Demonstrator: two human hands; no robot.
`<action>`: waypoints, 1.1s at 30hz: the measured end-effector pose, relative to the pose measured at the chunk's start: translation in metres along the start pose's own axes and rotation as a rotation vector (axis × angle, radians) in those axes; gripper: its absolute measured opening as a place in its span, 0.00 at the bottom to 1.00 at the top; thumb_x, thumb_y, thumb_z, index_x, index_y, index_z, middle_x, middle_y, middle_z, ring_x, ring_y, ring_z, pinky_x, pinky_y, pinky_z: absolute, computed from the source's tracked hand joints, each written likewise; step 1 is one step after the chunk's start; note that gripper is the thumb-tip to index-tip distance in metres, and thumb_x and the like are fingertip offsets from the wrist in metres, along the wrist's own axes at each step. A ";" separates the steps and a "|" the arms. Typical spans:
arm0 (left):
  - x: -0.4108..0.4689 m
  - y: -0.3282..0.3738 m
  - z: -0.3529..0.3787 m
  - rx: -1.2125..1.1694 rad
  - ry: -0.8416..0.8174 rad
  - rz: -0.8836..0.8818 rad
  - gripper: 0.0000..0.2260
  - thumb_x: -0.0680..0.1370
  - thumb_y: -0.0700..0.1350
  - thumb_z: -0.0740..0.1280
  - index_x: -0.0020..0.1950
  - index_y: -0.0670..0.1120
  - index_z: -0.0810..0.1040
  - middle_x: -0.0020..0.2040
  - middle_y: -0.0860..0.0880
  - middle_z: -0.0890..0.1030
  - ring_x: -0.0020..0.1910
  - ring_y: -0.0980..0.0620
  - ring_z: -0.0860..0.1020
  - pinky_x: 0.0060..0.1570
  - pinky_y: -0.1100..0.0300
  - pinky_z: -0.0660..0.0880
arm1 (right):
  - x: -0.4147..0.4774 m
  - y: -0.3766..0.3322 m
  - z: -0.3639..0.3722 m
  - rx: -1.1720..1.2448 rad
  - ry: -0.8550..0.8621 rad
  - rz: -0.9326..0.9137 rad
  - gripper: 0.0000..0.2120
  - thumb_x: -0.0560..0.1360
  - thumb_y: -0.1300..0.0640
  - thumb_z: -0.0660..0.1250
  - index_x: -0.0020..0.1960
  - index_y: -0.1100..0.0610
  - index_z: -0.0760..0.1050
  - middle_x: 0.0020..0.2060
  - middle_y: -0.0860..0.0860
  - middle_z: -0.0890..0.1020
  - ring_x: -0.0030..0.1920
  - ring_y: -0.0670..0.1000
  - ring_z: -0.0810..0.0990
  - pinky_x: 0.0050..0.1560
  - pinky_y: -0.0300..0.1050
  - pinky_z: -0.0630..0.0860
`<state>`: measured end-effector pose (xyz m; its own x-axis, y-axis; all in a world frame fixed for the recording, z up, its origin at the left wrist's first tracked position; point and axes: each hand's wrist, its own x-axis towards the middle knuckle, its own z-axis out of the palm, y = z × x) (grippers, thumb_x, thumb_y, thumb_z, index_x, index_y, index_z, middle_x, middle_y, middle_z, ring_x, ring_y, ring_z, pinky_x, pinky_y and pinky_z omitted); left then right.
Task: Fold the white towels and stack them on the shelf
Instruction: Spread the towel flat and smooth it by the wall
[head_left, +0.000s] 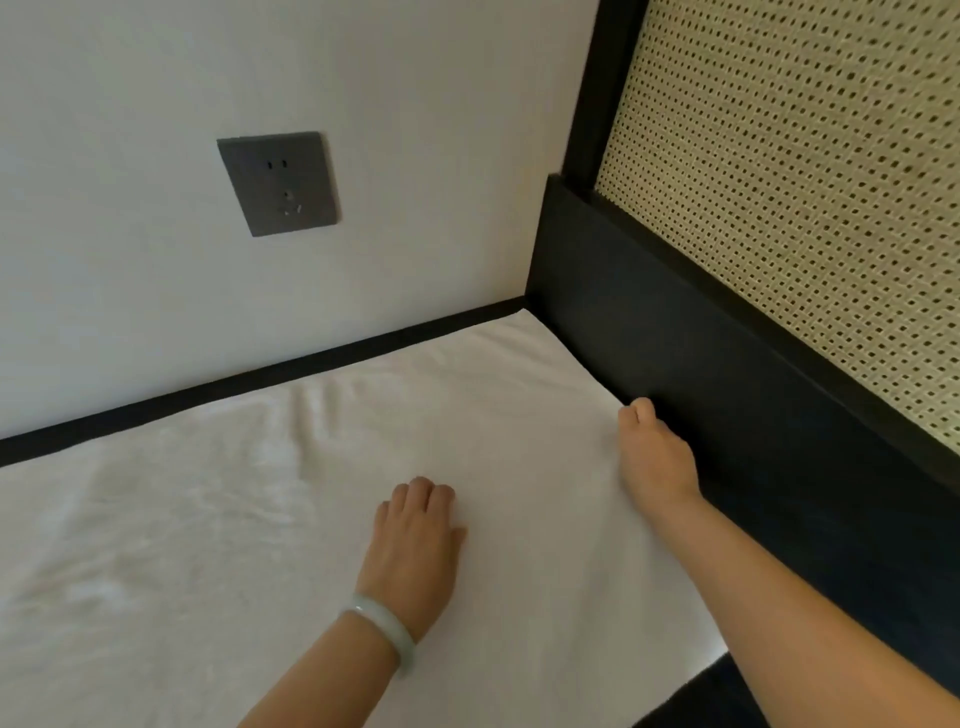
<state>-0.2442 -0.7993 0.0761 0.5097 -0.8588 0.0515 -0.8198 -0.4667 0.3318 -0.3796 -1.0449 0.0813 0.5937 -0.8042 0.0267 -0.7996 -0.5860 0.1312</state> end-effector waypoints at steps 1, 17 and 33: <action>-0.006 0.004 0.007 0.044 0.010 0.028 0.16 0.77 0.49 0.66 0.60 0.42 0.80 0.57 0.43 0.80 0.56 0.40 0.79 0.56 0.47 0.74 | -0.007 0.000 0.002 0.066 0.024 0.002 0.15 0.80 0.64 0.59 0.66 0.57 0.67 0.72 0.55 0.63 0.59 0.52 0.74 0.55 0.44 0.73; -0.018 0.009 0.031 0.144 -0.117 0.018 0.36 0.78 0.65 0.31 0.79 0.52 0.58 0.79 0.48 0.57 0.77 0.47 0.53 0.74 0.44 0.47 | -0.138 0.070 -0.001 0.197 -0.162 0.379 0.16 0.82 0.46 0.61 0.64 0.53 0.72 0.62 0.50 0.74 0.49 0.47 0.81 0.45 0.39 0.77; -0.018 0.047 0.046 0.204 -0.278 0.165 0.31 0.69 0.67 0.26 0.71 0.60 0.23 0.75 0.52 0.26 0.76 0.42 0.30 0.71 0.35 0.33 | -0.147 0.066 0.001 0.166 0.082 0.366 0.14 0.70 0.72 0.72 0.54 0.64 0.75 0.46 0.59 0.76 0.37 0.54 0.77 0.35 0.42 0.73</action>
<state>-0.3033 -0.8156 0.0477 0.2988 -0.9375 -0.1782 -0.9345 -0.3253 0.1447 -0.5196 -0.9652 0.0852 0.2671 -0.9560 0.1215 -0.9591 -0.2760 -0.0633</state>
